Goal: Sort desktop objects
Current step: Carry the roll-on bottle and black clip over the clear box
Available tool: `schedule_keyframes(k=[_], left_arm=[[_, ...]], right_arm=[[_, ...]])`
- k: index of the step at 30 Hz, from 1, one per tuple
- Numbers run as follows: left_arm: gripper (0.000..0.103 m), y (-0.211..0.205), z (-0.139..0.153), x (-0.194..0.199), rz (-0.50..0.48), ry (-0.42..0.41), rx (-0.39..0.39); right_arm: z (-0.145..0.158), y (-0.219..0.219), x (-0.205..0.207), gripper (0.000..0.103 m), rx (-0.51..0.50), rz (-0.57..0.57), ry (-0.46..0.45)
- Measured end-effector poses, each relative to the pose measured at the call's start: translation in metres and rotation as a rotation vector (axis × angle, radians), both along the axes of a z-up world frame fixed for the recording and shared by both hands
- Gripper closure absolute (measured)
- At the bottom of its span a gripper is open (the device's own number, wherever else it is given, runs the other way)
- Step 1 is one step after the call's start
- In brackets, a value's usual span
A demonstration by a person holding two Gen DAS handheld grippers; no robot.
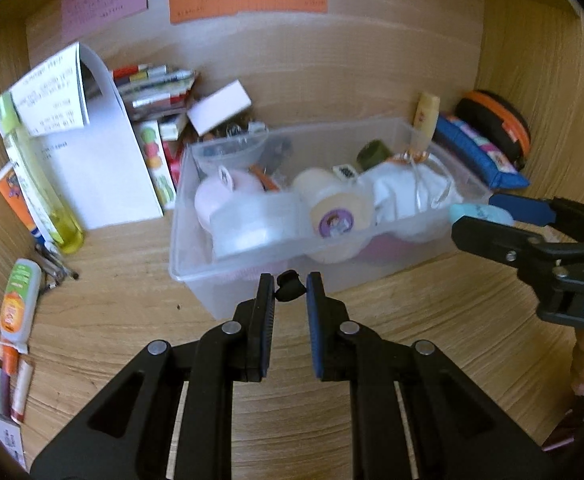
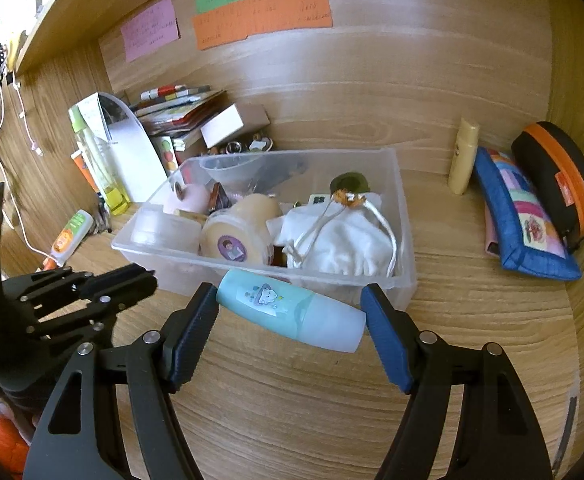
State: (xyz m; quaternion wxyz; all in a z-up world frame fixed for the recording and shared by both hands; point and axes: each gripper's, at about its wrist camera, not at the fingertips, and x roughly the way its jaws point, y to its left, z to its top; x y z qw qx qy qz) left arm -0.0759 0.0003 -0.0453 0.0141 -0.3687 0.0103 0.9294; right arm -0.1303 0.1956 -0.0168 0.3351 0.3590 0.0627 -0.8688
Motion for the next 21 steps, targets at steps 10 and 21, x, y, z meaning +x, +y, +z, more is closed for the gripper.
schedule_keyframes(k=[10,21], left_arm=[[0.088,-0.008,0.034,-0.003,-0.017,0.067,0.066],[0.088,-0.009,0.049,-0.026,-0.033,0.103,0.074]], right_arm=[[0.021,0.007,-0.013,0.033,-0.018,-0.029,0.058],[0.028,-0.005,-0.035,0.033,-0.027,-0.033,0.075]])
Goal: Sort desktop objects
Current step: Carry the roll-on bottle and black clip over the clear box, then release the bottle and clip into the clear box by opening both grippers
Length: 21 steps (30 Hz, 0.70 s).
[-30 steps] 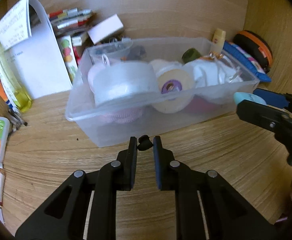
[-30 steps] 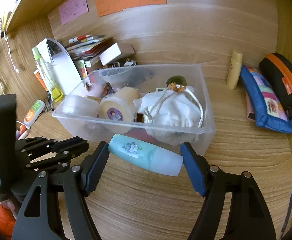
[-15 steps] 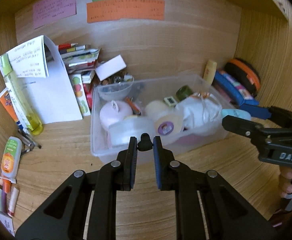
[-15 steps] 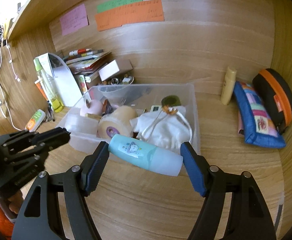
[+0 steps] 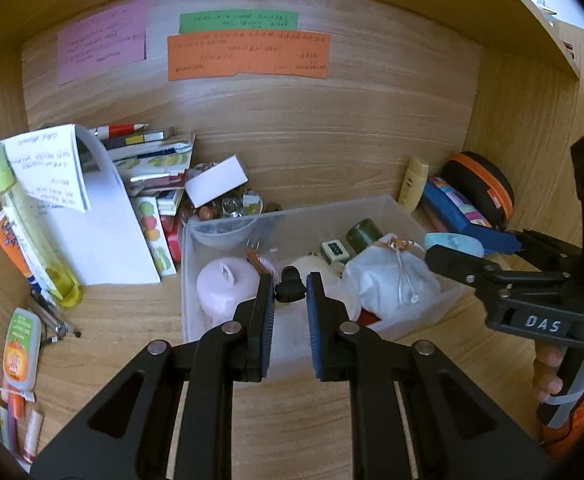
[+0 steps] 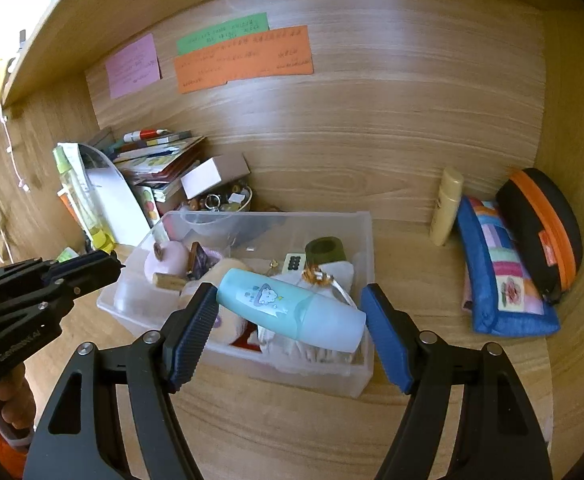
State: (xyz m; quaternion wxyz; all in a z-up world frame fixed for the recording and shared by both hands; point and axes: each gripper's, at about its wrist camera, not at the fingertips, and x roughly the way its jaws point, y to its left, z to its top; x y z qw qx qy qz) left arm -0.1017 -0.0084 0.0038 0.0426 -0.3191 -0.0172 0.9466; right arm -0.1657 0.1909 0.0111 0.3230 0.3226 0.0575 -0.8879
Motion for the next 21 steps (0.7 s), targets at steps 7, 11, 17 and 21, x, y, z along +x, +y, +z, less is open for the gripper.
schedule_keyframes(k=[7,11,17,21], left_arm=[[0.088,-0.001,-0.009,-0.024,0.0,-0.032,-0.001],[0.088,-0.005,-0.013,-0.035,0.007,-0.044,0.015],[0.088,-0.013,-0.018,-0.053,0.024,-0.067,0.03],[0.088,-0.015,-0.024,-0.061,0.034,-0.084,0.024]], right_arm=[[-0.001,-0.021,-0.021,0.033,0.031,-0.002,-0.003],[-0.004,-0.032,-0.032,0.033,0.048,-0.002,-0.012],[-0.017,-0.046,-0.044,0.033,0.062,0.005,-0.042],[-0.025,-0.051,-0.048,0.033,0.075,0.002,-0.046]])
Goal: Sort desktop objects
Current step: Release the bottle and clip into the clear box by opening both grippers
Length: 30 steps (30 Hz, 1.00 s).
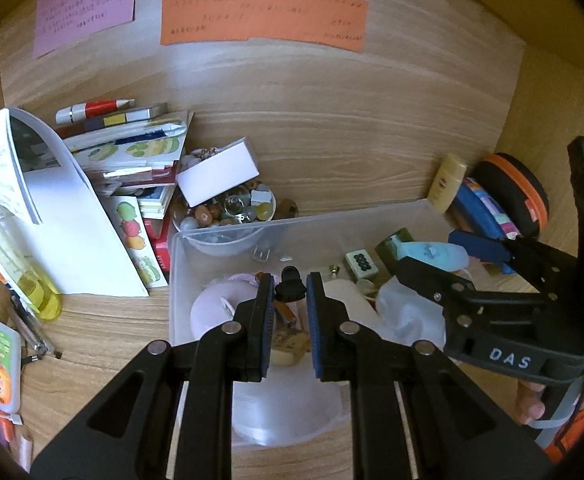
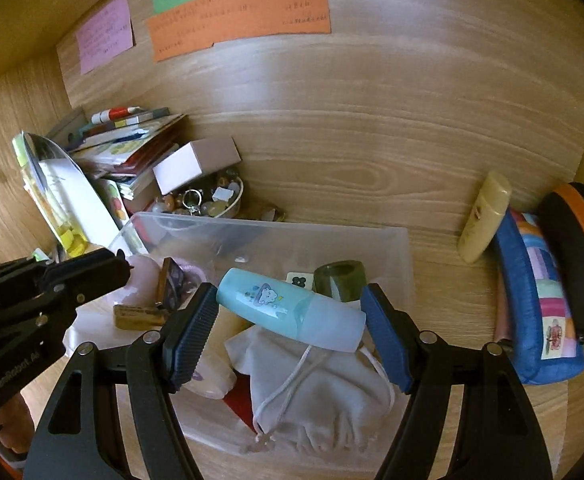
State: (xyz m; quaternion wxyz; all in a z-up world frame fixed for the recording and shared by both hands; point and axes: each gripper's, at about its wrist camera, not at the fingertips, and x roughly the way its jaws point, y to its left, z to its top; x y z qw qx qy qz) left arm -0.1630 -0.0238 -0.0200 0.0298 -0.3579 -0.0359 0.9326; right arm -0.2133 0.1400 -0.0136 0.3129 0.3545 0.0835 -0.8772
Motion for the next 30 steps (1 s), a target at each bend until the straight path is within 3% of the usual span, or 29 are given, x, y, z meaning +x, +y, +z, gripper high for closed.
schedule_keyframes(k=[11,18,19,23,30], left_arm=[[0.088,0.001,-0.011,-0.009,0.028,-0.031,-0.044],[0.088,0.0,-0.006,-0.002,0.03,-0.021,-0.049],[0.085,0.0,-0.005,-0.001,0.03,-0.019,-0.049],[0.058,0.0,0.002,0.009,0.037,0.011,-0.057],[0.043,0.002,0.019,0.03,0.053,0.072,-0.082]], right_arm=[[-0.013,-0.011,0.002,0.032,0.058,0.024,0.022],[-0.006,-0.011,0.011,0.03,0.066,0.033,0.061],[-0.004,-0.011,0.011,0.028,0.063,0.033,0.062],[0.005,-0.008,0.016,0.021,0.048,0.028,0.087],[0.022,0.0,0.033,0.019,0.043,0.038,0.132]])
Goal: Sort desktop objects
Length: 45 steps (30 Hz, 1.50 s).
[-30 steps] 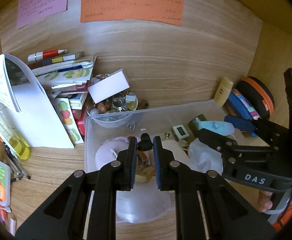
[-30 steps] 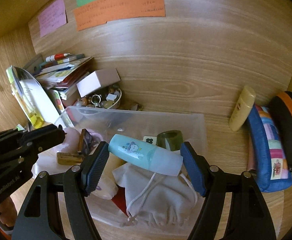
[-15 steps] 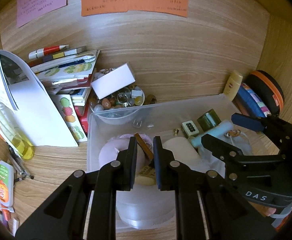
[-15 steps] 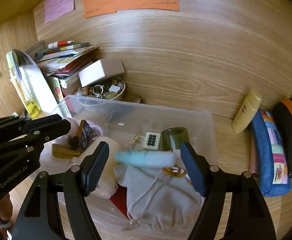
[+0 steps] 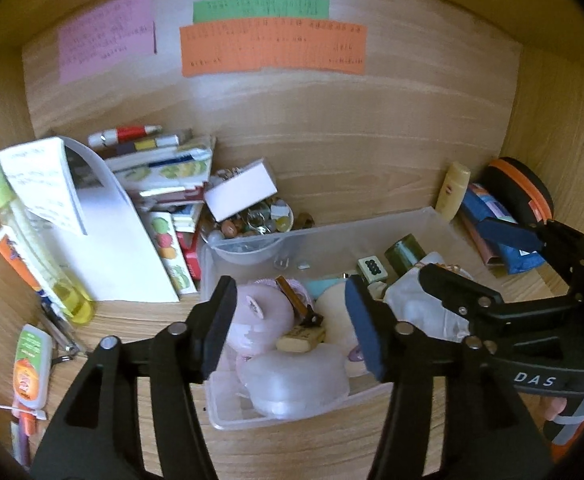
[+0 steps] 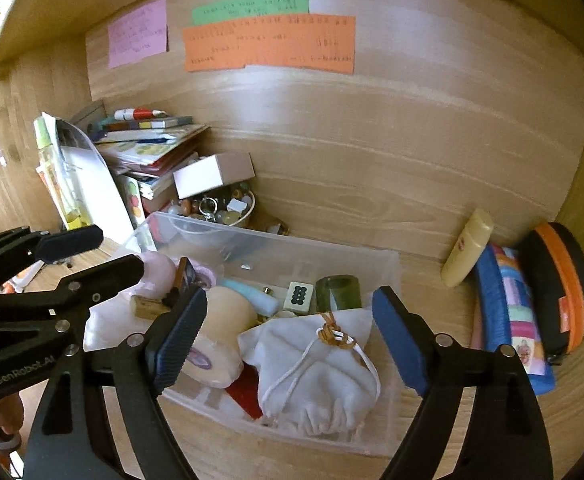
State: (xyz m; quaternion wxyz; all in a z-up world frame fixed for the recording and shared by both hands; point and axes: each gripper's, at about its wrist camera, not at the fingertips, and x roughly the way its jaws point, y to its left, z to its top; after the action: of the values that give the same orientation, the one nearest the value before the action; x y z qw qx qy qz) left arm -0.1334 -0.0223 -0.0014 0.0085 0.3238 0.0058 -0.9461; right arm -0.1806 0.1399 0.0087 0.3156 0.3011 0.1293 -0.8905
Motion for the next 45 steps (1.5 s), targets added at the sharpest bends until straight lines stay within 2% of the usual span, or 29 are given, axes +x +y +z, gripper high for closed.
schedule_keyframes(k=[2,4,7,10,14,19,25,31,45], left_arm=[[0.026,-0.001,0.004,0.006,0.033,0.014,-0.012],[0.017,-0.004,0.008,0.012,0.051,0.032,-0.008],[0.011,-0.006,0.015,0.025,0.065,0.06,-0.001],[0.007,-0.003,0.021,0.039,0.08,0.093,-0.03],[0.005,0.004,0.026,0.06,0.094,0.135,-0.062],[0.003,0.004,0.029,0.081,0.085,0.158,-0.032],[0.003,0.012,0.026,0.101,0.071,0.166,-0.045],[0.003,0.019,0.023,0.117,0.065,0.199,-0.03],[0.002,0.031,0.013,0.116,0.0,0.201,-0.009]], right_arm=[[0.004,0.004,0.006,0.019,-0.007,-0.001,0.018],[0.009,0.009,0.012,0.018,-0.015,-0.011,0.037],[0.017,0.02,0.021,0.016,-0.044,-0.017,0.045],[0.025,0.032,0.031,0.01,-0.078,-0.019,0.049],[0.032,0.046,0.047,0.003,-0.109,-0.042,0.094],[0.035,0.056,0.072,0.001,-0.118,-0.054,0.147],[0.029,0.068,0.094,0.001,-0.141,-0.061,0.146],[0.02,0.079,0.099,0.001,-0.189,-0.082,0.092],[0.009,0.092,0.099,0.001,-0.151,-0.106,0.088]])
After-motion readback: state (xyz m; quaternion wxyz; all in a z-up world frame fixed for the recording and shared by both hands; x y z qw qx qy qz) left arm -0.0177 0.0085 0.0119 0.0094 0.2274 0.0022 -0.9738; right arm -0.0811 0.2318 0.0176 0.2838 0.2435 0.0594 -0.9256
